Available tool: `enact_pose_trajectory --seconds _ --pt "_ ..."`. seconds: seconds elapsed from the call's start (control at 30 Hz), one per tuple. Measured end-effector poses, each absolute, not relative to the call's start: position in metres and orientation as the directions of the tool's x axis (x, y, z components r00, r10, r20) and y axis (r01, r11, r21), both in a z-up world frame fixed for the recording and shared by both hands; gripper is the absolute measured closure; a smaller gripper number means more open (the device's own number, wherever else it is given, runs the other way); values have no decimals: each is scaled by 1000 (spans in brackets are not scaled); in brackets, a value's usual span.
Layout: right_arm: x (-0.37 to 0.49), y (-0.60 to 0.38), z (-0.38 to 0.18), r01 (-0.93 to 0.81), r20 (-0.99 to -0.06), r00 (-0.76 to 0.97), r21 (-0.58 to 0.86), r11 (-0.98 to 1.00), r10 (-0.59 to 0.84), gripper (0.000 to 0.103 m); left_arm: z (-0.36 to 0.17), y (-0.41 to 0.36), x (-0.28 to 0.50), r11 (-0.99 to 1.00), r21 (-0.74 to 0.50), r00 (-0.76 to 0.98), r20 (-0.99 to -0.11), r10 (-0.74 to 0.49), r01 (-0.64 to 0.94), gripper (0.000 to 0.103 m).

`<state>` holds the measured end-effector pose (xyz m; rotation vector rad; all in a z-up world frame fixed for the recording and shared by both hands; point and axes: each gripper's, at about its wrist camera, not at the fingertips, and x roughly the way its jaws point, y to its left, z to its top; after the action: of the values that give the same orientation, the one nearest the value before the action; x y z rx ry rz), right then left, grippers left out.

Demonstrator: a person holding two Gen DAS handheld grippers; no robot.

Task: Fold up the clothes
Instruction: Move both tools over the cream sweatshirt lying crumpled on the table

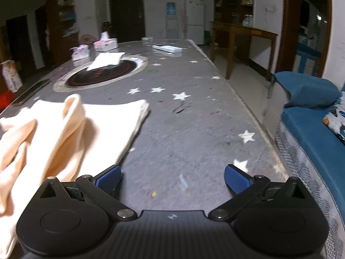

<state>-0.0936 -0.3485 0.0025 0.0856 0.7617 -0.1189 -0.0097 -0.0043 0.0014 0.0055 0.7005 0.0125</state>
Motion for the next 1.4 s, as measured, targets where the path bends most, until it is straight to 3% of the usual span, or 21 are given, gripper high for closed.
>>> enact_pose_trajectory --seconds 0.17,0.23,0.63,1.4 --pt "-89 -352 6 85 -676 736 59 995 -22 0 3 -9 -21 1000 8 756 -654 24 -26 0" --pt "-126 -343 11 53 -605 796 62 997 -4 0 4 -11 -26 999 7 752 -658 29 -32 0" --pt "-158 -316 22 -91 -600 790 93 991 129 0 14 -30 -54 999 -17 726 -687 20 -44 0" --pt "-189 -267 37 -249 -600 766 52 967 230 0 36 -61 -83 999 29 752 -659 -14 43 0"
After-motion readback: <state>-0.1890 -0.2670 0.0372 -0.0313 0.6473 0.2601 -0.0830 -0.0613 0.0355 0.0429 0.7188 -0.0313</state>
